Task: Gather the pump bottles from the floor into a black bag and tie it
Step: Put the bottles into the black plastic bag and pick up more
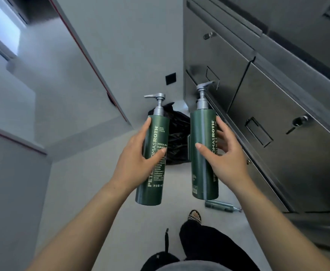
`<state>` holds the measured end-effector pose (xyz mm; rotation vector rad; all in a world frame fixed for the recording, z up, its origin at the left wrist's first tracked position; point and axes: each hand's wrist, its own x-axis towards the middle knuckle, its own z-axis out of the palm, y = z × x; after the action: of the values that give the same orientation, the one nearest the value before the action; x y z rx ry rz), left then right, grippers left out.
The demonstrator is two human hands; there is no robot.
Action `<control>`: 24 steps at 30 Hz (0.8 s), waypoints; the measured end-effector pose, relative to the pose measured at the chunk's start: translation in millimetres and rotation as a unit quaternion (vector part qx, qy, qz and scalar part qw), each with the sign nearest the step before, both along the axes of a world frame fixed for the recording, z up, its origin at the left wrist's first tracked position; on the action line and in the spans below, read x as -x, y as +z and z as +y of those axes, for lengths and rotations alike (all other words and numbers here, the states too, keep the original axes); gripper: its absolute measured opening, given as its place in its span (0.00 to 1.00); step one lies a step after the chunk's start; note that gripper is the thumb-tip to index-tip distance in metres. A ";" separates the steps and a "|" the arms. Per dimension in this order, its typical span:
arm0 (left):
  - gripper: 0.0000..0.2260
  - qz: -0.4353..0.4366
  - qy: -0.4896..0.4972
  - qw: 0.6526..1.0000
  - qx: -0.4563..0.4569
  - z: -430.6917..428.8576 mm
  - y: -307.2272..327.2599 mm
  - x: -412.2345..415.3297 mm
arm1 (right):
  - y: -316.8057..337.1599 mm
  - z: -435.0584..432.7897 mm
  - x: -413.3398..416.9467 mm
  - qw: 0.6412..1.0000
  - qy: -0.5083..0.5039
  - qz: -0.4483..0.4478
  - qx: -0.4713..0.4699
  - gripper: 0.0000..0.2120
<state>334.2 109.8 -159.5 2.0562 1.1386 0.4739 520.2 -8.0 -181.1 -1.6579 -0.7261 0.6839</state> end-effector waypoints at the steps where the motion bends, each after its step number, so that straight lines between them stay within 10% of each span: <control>1: 0.36 0.000 0.001 1.000 -0.004 12.4 0.7 -6.8 | -0.6 12.0 -8.0 1.000 0.000 0.000 0.002 0.35; 24: 0.36 -0.021 -0.165 0.983 0.081 310.5 -33.6 -63.9 | -21.0 219.5 -1.9 0.977 -0.196 -0.031 0.074 0.36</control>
<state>398.1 420.3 -193.1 2.0287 0.7636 0.2500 522.1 211.5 -202.2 -1.8963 -0.3790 0.4131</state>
